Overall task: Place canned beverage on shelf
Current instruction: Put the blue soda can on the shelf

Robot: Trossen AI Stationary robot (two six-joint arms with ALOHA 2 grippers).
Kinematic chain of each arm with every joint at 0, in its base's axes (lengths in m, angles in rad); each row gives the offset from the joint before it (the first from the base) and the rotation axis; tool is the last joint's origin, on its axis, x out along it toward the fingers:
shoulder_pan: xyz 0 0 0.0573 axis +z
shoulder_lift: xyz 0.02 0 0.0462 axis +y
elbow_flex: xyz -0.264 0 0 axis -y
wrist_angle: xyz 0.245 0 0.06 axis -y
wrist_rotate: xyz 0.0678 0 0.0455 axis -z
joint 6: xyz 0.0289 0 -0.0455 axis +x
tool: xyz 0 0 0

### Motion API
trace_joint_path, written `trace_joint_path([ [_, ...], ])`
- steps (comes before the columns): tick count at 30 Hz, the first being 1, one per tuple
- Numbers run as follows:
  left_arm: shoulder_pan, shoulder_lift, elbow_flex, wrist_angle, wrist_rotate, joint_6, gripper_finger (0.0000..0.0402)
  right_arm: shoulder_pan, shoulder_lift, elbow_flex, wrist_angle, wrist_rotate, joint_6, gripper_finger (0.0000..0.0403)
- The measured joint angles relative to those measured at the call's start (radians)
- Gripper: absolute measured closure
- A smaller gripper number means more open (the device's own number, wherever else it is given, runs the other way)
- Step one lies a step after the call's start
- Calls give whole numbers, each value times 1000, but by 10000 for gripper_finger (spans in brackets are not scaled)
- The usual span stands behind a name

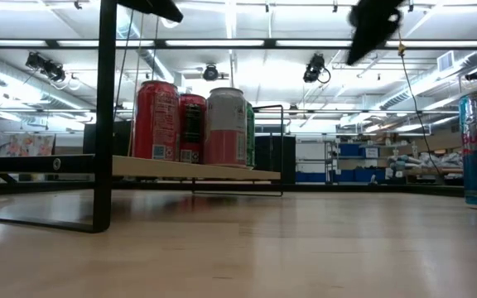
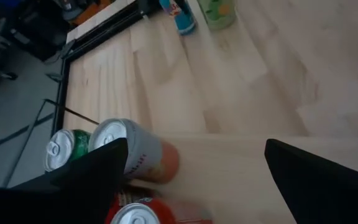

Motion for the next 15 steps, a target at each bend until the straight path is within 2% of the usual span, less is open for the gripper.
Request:
trace_joint_path([
  [4,5,0,0,6,-7,-39,10,14,32,104,-257,22,121,56],
  [9,8,0,0,2,-18,-108,10,5,7,112,-480,11,239,56],
  [15,8,0,0,-35,-28,-161,10,4,-86,28,-517,-26,313,56],
])
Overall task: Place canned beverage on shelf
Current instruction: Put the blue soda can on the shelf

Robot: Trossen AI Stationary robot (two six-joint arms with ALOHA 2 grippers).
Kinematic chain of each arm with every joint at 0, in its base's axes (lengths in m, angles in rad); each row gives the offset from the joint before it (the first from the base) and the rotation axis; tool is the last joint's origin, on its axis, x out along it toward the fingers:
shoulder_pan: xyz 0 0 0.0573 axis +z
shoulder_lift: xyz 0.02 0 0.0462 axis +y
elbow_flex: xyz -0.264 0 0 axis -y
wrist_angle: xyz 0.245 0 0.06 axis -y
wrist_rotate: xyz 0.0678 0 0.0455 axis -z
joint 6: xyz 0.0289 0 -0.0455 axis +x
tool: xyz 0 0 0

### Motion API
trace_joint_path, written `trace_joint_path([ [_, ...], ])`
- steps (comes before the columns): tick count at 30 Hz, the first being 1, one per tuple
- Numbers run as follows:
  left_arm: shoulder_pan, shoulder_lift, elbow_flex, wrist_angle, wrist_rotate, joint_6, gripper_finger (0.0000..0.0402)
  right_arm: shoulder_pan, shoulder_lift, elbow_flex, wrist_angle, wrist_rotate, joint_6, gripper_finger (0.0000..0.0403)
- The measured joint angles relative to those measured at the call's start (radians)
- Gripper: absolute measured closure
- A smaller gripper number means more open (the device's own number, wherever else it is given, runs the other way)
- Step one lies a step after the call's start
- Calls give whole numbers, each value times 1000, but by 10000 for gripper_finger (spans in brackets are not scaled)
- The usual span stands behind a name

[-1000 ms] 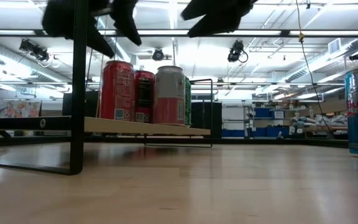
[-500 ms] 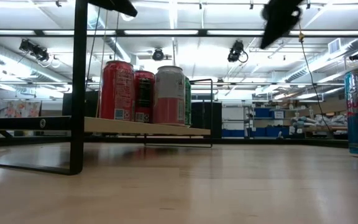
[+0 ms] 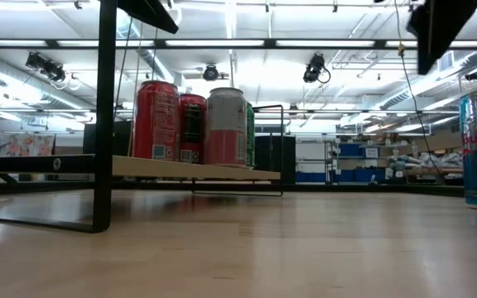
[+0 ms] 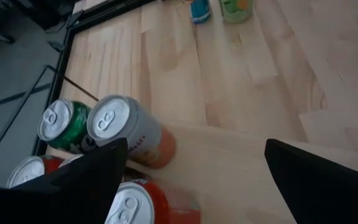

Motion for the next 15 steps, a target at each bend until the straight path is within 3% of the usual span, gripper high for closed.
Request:
trace_joint_path([
  [7,0,0,0,-2,-1,-8,10,-17,-117,-119,0,-6,111,56],
  [15,0,0,0,-10,-3,-3,10,-51,-158,-241,19,-80,124,53],
])
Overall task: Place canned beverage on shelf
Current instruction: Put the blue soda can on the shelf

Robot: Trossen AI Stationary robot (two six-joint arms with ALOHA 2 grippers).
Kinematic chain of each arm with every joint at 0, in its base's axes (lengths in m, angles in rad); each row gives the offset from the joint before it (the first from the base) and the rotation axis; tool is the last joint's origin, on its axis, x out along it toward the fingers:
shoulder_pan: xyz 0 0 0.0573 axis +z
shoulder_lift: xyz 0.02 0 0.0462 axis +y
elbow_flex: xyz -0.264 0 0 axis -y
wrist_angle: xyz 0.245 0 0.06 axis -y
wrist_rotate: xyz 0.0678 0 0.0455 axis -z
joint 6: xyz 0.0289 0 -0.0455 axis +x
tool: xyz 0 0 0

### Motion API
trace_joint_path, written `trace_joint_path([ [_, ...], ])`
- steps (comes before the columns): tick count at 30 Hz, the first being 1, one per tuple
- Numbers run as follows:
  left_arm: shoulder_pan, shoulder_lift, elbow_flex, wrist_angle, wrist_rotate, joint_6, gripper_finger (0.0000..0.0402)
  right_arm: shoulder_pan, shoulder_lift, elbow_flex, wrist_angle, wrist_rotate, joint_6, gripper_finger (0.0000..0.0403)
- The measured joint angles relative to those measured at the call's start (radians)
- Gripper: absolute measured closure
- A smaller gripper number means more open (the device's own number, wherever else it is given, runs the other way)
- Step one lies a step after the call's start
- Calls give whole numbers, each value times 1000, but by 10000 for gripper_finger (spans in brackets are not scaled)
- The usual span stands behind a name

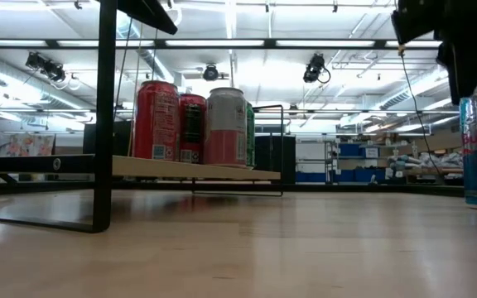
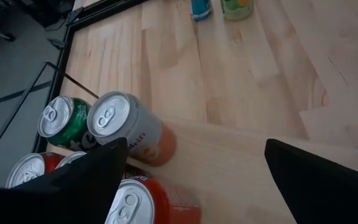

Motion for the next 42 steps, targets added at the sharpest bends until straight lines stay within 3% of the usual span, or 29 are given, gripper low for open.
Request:
trace_joint_path([
  [20,0,0,-1,-44,0,-1,10,-52,-5,-143,92,-165,-37,60],
  [28,-42,-30,-2,-50,-7,-22,10,-88,-5,-149,125,-174,-111,149],
  [37,-52,-144,-2,-113,-31,-63,10,-163,6,-64,227,-127,-213,158],
  [42,-48,-170,-2,-160,-28,-107,10,-177,90,24,247,-119,-283,149],
])
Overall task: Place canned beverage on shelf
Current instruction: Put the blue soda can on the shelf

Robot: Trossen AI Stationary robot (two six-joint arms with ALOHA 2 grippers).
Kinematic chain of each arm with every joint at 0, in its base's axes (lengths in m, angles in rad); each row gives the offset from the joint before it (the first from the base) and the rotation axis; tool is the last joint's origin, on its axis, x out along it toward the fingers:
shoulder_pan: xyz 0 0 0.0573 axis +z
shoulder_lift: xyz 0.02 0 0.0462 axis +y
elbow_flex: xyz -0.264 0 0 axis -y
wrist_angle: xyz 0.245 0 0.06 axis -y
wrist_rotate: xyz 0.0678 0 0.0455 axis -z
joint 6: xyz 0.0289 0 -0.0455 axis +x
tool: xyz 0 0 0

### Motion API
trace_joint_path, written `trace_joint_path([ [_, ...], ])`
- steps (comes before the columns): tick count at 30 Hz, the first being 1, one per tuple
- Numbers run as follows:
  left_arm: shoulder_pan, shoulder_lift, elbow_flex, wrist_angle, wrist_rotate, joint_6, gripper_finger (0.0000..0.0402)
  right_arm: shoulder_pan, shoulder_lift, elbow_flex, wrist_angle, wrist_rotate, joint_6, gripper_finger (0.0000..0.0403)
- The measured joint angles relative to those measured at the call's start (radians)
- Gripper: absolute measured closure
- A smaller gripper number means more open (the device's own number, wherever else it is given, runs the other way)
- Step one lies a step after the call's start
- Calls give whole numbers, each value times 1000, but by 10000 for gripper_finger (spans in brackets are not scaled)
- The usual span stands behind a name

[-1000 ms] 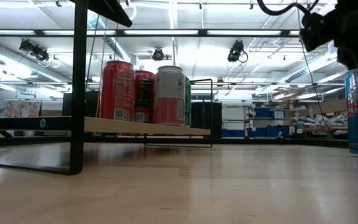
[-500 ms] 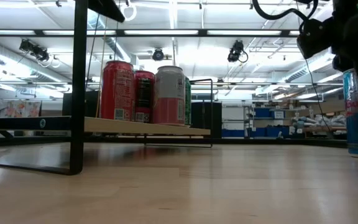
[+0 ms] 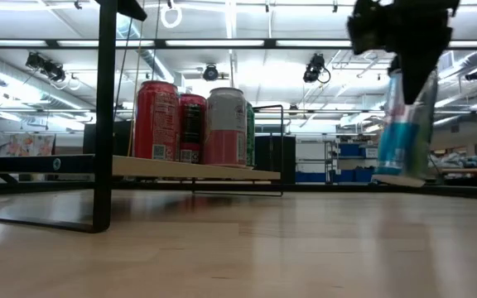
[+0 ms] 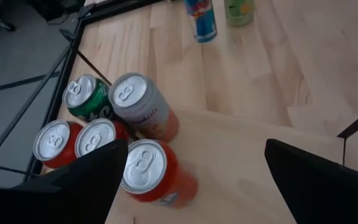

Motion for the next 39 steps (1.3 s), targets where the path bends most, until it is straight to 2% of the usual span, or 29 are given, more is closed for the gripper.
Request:
trace_joint_path([
  [8,1,2,0,-3,4,-15,10,0,220,225,-2,-2,-150,149],
  [11,2,2,0,-1,39,-54,10,7,283,319,0,5,-208,149],
  [14,1,23,2,25,77,-90,10,17,330,405,-4,43,-260,149],
  [19,0,100,2,98,83,-90,10,19,365,516,-2,120,-304,149],
  [28,63,254,1,310,85,-77,10,27,361,571,7,184,-344,148],
  [34,96,316,1,474,165,-67,10,35,361,572,84,182,-373,148],
  [39,121,356,1,525,185,-44,10,35,361,572,148,181,-395,148],
])
